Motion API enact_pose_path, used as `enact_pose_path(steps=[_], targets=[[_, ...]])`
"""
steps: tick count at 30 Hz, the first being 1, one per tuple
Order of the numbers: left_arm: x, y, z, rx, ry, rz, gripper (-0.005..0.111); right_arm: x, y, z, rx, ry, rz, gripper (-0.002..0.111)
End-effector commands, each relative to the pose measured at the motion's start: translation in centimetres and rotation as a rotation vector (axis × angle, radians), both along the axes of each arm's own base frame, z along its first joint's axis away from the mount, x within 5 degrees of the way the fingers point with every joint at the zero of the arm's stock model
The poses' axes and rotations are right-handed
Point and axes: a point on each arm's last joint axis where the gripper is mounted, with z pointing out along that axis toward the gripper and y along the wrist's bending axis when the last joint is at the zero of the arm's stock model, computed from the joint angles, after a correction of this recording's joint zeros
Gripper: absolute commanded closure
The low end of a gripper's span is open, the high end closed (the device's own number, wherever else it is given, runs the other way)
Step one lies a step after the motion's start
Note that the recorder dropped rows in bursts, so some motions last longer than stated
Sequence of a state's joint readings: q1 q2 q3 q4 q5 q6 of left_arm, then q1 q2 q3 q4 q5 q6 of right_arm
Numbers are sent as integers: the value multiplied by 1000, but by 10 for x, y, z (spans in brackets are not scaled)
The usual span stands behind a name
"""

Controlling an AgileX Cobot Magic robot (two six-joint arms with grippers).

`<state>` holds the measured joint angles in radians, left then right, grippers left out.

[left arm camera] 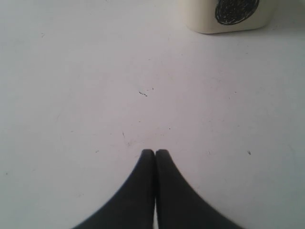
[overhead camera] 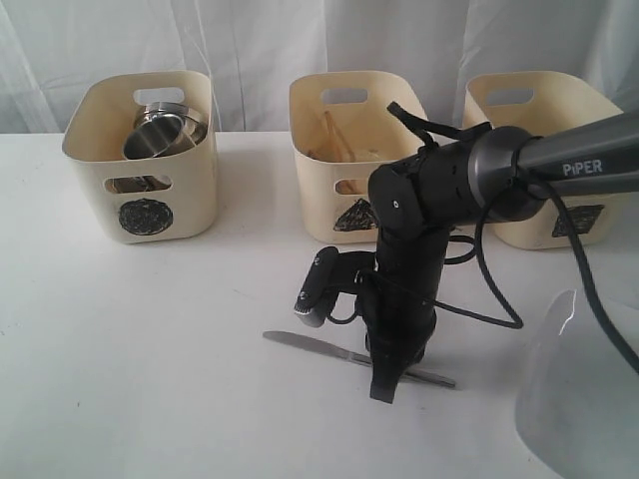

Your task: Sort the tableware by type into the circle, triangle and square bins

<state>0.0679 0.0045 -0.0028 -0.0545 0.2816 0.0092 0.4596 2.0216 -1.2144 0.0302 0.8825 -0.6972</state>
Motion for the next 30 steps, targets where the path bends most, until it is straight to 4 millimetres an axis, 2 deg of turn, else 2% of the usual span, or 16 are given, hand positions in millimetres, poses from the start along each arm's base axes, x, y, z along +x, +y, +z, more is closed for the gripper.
enact_pose_path(steps=[1,11,15,22,28,30], targets=[[0,0,-1,-11,-1,4,107,-12,3,-21,45,82,-80,108],[0,0,-1,-11,-1,4,107,-10,6,-6,103,23,-108,108],[0,0,-1,-11,-1,4,107,-3,9,6,152,-69,-117,108],[0,0,-1,-11,-1,4,107,5,12,6,189,-161,-115,108],[0,0,-1,-11,-1,4,107,3,11,6,182,-140,-118,108],[0,0,-1,-11,-1,4,107,2,12,12,200,-135,-156,108]])
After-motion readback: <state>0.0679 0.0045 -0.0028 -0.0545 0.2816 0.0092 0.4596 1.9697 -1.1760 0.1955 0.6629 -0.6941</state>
